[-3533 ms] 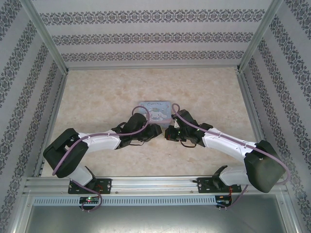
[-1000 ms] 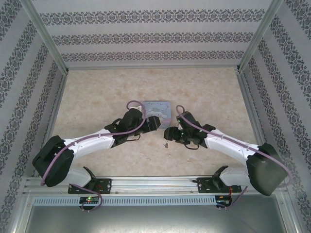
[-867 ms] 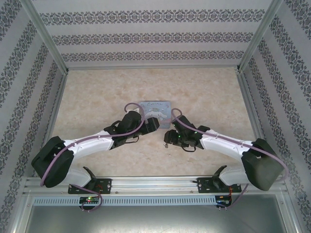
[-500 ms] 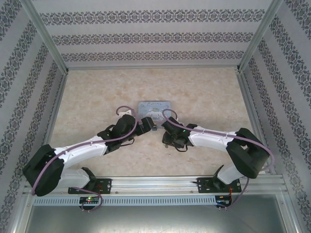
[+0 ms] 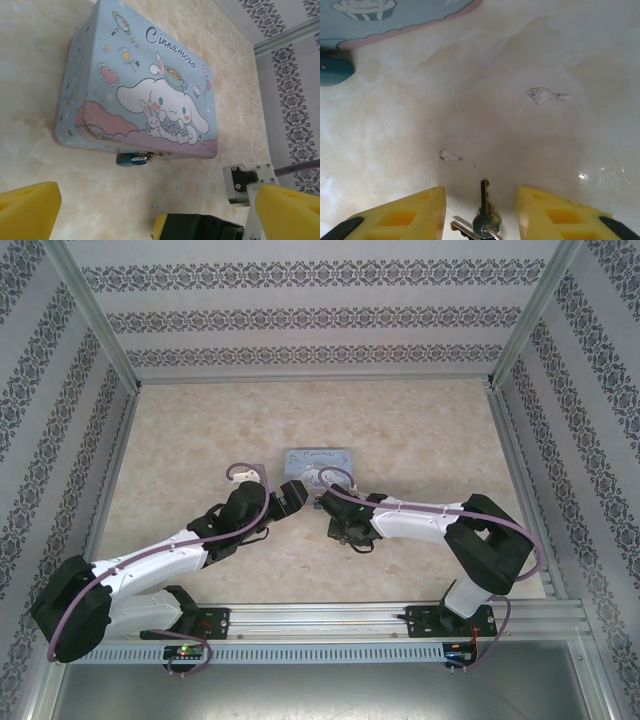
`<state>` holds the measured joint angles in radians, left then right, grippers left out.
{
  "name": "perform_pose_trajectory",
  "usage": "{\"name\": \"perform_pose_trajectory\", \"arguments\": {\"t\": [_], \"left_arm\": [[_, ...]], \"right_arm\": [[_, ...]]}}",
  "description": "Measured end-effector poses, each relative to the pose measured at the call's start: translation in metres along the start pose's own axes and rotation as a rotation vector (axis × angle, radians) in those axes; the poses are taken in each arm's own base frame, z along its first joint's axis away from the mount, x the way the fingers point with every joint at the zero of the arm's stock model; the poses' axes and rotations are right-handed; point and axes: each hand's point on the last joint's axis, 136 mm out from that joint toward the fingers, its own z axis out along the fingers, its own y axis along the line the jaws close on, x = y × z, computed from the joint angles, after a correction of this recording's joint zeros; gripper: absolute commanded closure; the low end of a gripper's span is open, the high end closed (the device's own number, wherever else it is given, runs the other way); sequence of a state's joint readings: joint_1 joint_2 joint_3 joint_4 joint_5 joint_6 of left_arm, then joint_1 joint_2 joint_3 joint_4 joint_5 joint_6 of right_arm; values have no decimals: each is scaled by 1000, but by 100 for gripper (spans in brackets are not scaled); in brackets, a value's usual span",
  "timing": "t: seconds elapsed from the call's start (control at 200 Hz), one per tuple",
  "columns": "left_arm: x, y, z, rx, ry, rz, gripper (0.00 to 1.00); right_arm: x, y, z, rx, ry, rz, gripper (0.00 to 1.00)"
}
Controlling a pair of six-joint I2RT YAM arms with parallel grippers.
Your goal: Unlock the padlock with the key
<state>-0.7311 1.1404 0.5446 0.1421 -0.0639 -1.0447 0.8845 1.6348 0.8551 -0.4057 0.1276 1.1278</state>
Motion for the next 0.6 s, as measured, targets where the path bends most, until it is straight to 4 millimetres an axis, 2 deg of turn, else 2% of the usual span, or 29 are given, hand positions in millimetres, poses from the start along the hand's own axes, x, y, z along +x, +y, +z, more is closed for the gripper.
{"name": "perform_pose_trajectory", "arguments": {"t": [0.09, 0.6], "left_arm": [[2, 3, 0, -6, 3, 1, 0], [2, 3, 0, -3, 1, 0, 0]], "right_arm": [[1, -4, 1, 24, -8, -2, 71], [6, -4, 3, 104, -78, -61, 69]]}}
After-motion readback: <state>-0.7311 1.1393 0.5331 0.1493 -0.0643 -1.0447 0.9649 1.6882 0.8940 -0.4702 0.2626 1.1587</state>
